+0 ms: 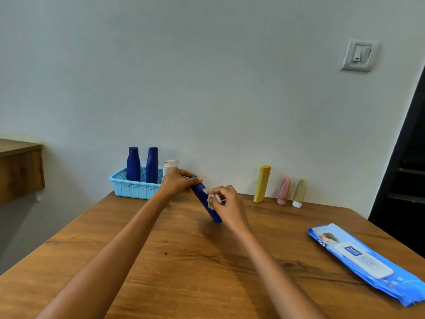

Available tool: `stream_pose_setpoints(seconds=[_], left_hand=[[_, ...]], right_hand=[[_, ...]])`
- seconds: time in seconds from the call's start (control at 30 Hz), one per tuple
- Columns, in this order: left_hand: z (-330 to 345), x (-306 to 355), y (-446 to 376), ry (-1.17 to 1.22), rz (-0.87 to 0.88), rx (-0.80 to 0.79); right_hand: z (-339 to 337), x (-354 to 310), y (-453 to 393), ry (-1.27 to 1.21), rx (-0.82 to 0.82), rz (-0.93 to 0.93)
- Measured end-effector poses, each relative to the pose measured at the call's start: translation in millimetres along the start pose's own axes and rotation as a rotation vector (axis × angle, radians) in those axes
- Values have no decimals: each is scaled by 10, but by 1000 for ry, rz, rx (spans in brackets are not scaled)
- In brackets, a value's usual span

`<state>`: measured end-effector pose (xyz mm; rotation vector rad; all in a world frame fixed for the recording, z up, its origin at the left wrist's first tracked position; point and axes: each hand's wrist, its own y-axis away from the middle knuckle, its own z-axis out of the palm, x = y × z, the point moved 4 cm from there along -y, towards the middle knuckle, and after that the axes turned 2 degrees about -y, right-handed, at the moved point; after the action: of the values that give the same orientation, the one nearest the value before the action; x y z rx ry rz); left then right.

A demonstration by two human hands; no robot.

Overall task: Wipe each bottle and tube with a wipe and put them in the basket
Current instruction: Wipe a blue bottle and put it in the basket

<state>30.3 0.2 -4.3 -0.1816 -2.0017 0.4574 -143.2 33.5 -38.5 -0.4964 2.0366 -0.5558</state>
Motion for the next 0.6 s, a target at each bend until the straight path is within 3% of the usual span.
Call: stream_pose_setpoints(seconds=[0.13,0.43,0.53,0.6], left_hand=[[-42,-50,3,19,-37,-15],[-67,-85,-11,27,-67,-87],[-44,-88,-2,47,-81,-181],[-24,-70,-2,35,-66,-213]], right_hand=[[-34,150,88,-11,-67,-4],[-221,478,79,3,-225,262],[-305,519,65,86,-51,284],[-311,459,15,3,71,262]])
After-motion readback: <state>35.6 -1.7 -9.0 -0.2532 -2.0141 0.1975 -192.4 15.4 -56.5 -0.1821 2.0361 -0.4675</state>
